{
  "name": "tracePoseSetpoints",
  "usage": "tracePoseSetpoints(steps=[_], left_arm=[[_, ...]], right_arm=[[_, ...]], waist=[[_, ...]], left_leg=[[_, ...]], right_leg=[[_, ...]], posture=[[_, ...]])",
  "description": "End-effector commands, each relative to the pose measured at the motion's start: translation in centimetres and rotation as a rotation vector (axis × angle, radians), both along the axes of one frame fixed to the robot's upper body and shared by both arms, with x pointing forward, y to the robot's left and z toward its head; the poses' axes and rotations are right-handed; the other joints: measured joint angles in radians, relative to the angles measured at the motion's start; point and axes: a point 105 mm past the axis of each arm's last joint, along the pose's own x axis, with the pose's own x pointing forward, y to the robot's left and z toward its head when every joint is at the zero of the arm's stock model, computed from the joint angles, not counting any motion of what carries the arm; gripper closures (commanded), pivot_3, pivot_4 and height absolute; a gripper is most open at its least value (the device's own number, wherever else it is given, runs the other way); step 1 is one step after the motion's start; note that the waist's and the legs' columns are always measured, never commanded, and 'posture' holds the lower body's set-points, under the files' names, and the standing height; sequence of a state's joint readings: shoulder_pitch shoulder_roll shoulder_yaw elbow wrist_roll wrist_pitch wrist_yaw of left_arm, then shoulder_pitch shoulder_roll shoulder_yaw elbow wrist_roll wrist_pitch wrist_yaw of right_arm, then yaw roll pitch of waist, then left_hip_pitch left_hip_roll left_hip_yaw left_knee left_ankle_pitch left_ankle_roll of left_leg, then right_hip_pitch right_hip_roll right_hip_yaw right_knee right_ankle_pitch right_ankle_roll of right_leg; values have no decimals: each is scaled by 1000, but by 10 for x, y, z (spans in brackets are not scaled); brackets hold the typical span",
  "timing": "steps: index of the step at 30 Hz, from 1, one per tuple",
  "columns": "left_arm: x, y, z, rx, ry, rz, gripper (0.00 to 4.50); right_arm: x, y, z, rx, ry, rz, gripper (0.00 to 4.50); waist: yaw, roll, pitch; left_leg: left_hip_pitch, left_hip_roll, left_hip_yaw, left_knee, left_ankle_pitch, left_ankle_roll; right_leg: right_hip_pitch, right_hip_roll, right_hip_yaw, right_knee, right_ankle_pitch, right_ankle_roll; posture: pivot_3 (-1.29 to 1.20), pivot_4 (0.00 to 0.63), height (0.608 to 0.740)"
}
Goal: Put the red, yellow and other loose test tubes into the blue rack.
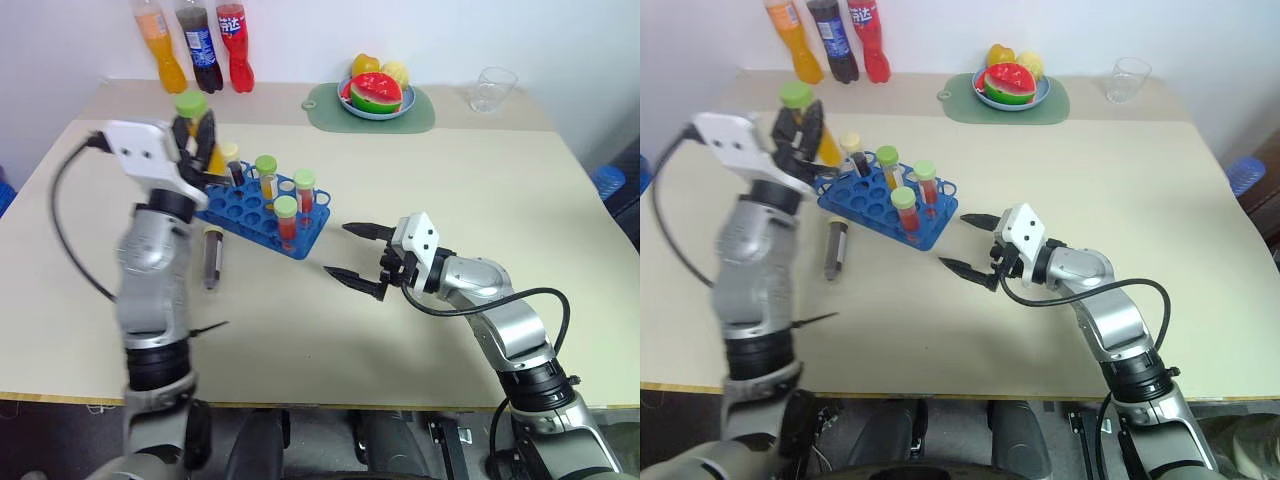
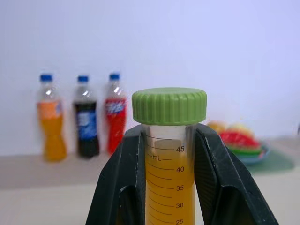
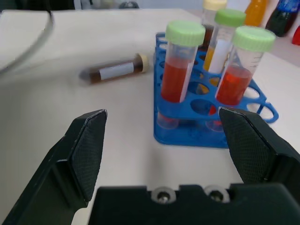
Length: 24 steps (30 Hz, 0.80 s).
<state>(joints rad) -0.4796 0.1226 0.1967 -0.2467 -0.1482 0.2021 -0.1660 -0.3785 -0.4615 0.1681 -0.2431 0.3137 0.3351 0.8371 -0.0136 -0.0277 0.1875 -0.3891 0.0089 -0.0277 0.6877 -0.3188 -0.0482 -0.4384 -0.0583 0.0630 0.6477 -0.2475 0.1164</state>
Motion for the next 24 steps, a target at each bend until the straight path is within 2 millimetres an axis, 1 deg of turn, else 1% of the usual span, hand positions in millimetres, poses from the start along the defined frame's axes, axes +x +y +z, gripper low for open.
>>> tracePoseSetpoints(steps=[1, 3, 7, 10, 13, 19, 24], left_arm=[[3, -1, -7, -4, -23, 53, 3705], [5, -5, -14, -3, -10, 39, 3705], [9, -5, -28, 24, 32, 30, 3705], [12, -5, -38, 59, 77, 30, 3705], [14, -11, -49, 70, 138, 7, 3705], [15, -21, -55, 52, 164, -42, 3705], [17, -24, -61, 59, 178, -48, 3705]], right_arm=[[-16, 5, 20, 21, -12, 91, 278], [-25, 6, 24, 15, 20, 121, 278], [-32, 8, 26, 7, 39, 123, 278], [-35, 10, 22, -2, 40, 115, 278], [-36, 11, 17, -7, 40, 111, 278], [-35, 14, 18, 3, 38, 109, 278], [-34, 15, 17, 5, 37, 110, 278]], waist=[[-6, 0, 0], [-6, 0, 0], [0, 0, 0], [1, 0, 0], [1, 0, 0], [0, 0, 0], [0, 0, 0]], left_leg=[[0, 1, 0, 0, 0, 0], [0, 2, -1, 0, 0, 0], [0, 3, -1, 0, 0, 0], [0, 2, -1, 0, 0, 0], [0, 2, -1, 0, 0, 0], [2, 2, -1, 0, 0, 0], [4, 2, -2, 0, 0, 0]], right_leg=[[0, 1, 0, 0, 0, 0], [0, 3, 0, 0, 0, 0], [0, 3, 0, 0, 0, 0], [1, 3, 0, 0, 0, 0], [1, 3, 0, -1, 0, 0], [3, 3, 0, -1, 0, 0], [5, 4, 0, -1, 0, 0]], posture=[[0, 150, 734], [0, 150, 734], [0, 150, 734], [0, 150, 734], [0, 150, 734], [0, 150, 734], [0, 150, 734]])
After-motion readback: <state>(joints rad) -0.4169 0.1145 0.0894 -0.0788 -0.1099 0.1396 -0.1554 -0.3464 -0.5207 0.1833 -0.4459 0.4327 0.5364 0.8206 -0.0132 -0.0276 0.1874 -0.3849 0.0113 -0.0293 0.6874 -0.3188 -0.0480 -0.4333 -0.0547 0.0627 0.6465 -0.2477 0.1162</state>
